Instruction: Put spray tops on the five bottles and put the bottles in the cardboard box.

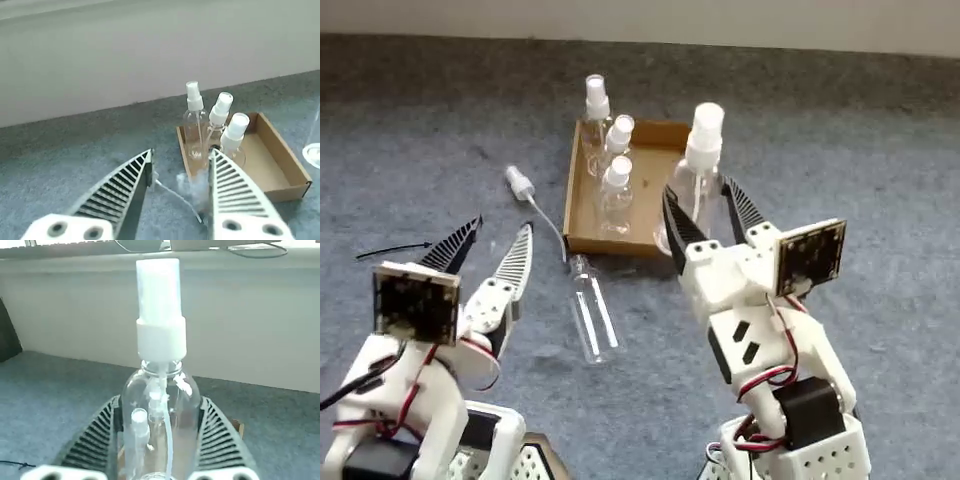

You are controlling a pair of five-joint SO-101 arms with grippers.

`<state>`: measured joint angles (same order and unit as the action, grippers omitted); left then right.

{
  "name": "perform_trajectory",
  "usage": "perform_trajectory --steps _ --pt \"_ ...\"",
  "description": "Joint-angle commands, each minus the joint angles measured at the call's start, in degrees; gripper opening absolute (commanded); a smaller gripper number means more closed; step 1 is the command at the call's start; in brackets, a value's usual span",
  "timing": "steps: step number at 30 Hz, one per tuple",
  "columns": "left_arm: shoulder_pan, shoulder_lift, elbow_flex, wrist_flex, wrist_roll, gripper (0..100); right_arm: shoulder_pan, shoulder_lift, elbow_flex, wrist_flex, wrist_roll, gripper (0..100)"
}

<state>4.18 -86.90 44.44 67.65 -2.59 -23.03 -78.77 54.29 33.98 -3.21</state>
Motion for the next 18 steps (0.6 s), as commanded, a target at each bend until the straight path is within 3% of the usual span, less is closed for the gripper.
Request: perform_trajectory --steps 1,10,18 --pt "1.36 0.04 4.44 -0.26 -4.57 29 -2.33 4.26 -7.25 -0.66 -0.62 0.4" --pt "18.51 0.04 10.77 -6.95 -5.1 31 -9.27 6.55 -9.8 3.65 6.15 0.4" --pt "20.26 0.13 17.1 -18.29 -4.92 30 -12.7 -1.1 -9.89 14.02 6.51 0.4"
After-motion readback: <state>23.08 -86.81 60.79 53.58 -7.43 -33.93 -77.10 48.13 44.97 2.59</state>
